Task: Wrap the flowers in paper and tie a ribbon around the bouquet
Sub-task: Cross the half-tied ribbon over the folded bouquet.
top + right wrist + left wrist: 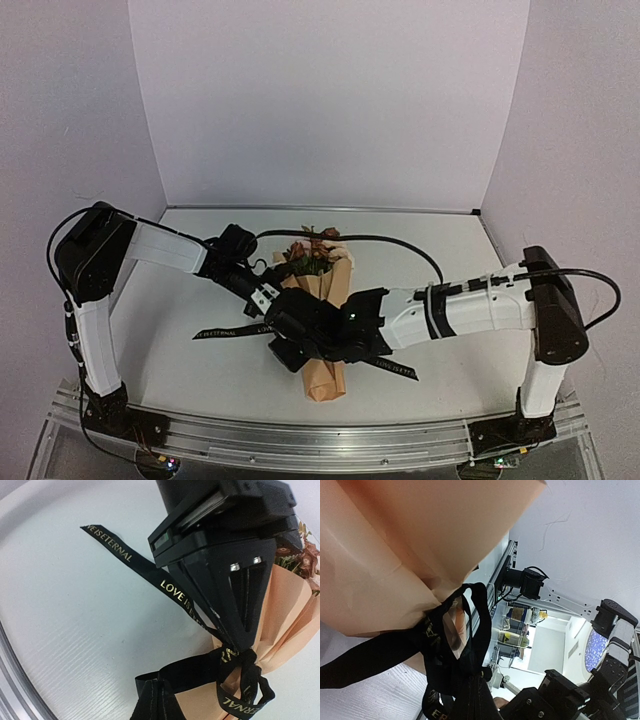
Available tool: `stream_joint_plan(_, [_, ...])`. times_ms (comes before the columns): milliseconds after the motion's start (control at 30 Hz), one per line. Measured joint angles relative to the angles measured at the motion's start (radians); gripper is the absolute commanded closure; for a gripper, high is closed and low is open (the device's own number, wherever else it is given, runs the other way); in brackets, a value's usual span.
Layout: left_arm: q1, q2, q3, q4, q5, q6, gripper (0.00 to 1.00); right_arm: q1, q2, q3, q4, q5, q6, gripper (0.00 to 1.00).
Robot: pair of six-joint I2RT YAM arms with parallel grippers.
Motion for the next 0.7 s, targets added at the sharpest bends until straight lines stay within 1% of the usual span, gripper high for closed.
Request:
stream_joint_plan(133, [0.009,-0.002,-0.001,0.019,-0.041,-0.022,1.00,-0.017,-0.041,-0.044,0.016,-0.005,0.033,1.00])
stream_joint_plan(333, [0.017,-0.032,-0.008,0.020,-0.133,-0.039,1.00,-0.065,-0.097,-0.166,0.031,-0.003,0.117,1.00])
stream_joint_plan(467, [0.018,-0.057,-0.008,0.016,-0.203,-0.038,1.00,-0.090,-0.155,-0.243,0.032,0.008,0.181,1.00])
stream_joint_plan(700, [0.018,-0.075,-0.008,-0.009,-0.301,-0.015,1.00,-0.119,-0.241,-0.323,0.054,0.026,0.280,1.00])
